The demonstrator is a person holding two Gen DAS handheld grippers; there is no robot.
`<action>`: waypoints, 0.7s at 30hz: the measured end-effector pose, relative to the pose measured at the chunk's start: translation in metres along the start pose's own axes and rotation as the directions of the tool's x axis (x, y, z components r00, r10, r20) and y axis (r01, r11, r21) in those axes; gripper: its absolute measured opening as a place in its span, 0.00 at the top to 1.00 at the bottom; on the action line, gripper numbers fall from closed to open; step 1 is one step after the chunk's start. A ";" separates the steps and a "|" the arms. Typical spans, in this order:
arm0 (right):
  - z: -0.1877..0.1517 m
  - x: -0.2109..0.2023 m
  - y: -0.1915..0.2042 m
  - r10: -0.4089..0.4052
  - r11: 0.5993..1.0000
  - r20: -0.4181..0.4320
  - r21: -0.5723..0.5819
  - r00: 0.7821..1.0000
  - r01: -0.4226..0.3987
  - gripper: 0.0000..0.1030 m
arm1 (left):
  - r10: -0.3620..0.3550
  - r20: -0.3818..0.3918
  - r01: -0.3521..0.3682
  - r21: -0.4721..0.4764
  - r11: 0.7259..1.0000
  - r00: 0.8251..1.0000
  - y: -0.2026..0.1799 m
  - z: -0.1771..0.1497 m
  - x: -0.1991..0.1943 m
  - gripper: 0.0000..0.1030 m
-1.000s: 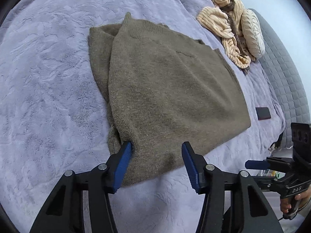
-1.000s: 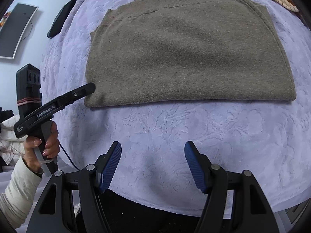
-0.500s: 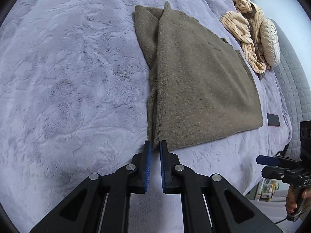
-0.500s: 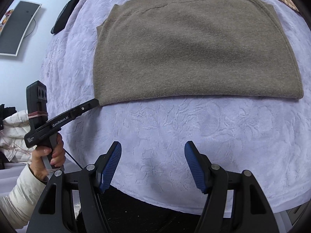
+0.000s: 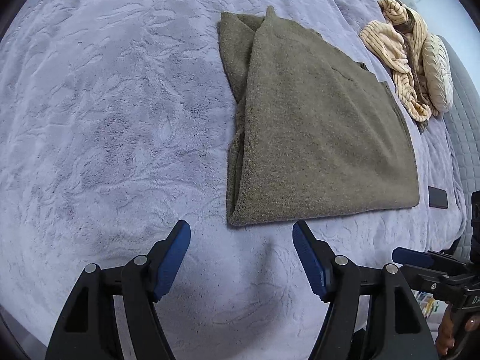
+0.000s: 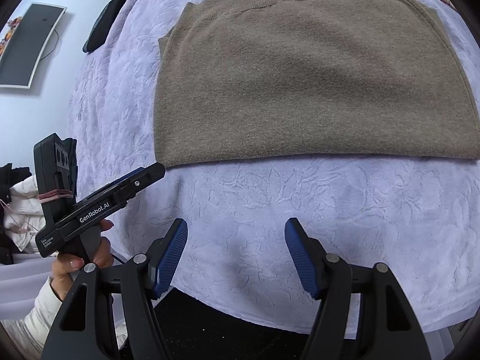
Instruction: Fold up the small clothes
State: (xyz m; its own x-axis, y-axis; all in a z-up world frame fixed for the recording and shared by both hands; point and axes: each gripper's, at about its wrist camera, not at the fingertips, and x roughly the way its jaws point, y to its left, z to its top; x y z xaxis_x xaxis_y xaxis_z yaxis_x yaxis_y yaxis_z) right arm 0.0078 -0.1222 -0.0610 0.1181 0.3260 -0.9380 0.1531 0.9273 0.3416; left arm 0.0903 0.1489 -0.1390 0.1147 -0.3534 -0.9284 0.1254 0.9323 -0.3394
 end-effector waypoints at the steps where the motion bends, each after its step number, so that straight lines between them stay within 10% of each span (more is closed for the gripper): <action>1: 0.000 0.000 0.000 -0.002 1.000 0.001 0.001 1.000 0.002 0.31 | -0.002 -0.001 0.002 -0.003 1.000 1.000 0.001 0.000 0.000 0.31; 12: -0.003 -0.003 -0.009 -0.013 0.999 0.011 0.048 1.000 0.013 0.31 | -0.101 -0.001 0.100 -0.062 0.993 0.995 0.007 0.003 -0.005 0.31; 17: -0.004 -0.007 -0.017 -0.007 0.998 0.020 0.064 1.000 0.005 0.31 | -0.352 -0.001 0.349 -0.141 0.927 0.936 0.002 -0.004 0.000 0.31; 21: -0.005 -0.010 -0.027 -0.002 0.997 0.020 0.073 1.000 0.001 0.31 | -0.395 0.004 0.388 -0.191 0.902 0.919 -0.014 -0.010 0.017 0.31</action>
State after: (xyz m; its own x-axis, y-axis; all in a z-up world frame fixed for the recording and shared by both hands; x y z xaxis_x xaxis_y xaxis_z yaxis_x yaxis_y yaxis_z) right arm -0.0028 -0.1495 -0.0616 0.1371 0.3203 -0.9373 0.2247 0.9115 0.3444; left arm 0.0803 0.1303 -0.1511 0.0599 -0.6929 -0.7186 -0.0309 0.7182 -0.6951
